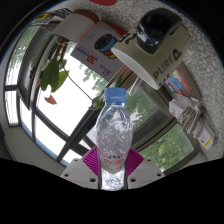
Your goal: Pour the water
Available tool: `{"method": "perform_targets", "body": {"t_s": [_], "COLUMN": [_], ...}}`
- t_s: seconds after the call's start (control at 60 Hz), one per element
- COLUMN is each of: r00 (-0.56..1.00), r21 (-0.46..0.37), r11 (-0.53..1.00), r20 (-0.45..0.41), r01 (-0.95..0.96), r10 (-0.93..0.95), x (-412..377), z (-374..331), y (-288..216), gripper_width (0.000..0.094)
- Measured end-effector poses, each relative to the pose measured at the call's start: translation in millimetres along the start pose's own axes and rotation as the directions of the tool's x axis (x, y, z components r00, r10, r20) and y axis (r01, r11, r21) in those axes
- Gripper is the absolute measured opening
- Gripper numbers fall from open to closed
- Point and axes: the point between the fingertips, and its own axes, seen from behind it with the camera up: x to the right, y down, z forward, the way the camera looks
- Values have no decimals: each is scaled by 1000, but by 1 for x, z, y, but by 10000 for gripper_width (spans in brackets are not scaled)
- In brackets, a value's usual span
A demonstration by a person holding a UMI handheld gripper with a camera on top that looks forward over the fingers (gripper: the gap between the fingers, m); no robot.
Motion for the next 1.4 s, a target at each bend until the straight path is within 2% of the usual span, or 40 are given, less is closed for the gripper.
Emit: {"method": "perform_targets", "body": {"t_s": [0.1,0.183,0.267,0.367,0.467,0.55,0.617,0.7,0.833,0.85,0.933,1.1,1.117,1.2,1.35,1.4], "r00": [980,873,646,280,-84,-346,-506,-646,-755,-762,-768,-766,-763,-758,-767,-770], "r21": [-68,-118,-101,-10,69,62,-4,-136,-371,-391,-498,-606,-568,-573,-597,-631], "r11": [977,865,638,283,-75,-342,-506,-635,-687,-688,-652,-594,-611,-597,-579,-550], "r20": [1,61,137,177,139,59,-13,-66,-60,-56,-46,-39,-47,-66,-99,-122], "r01": [200,488,764,959,995,938,862,761,625,612,572,529,551,561,555,548], "r10": [-201,-484,-751,-943,-987,-936,-862,-760,-653,-645,-638,-641,-645,-649,-634,-626], "x": [-27,-68,-119,-178,-217,-229,-229,-203,-150,-136,-100,-52,-58,-57,-60,-61], "z": [4,9,12,11,4,-6,-6,-16,-50,-48,-74,-105,-99,-101,-103,-109], "y": [26,51,67,71,59,25,-17,-85,-185,-207,-255,-319,-313,-318,-323,-327], "gripper_width": [283,282,282,281,282,281,283,282,283,283,282,286,282,292,567,770]}}
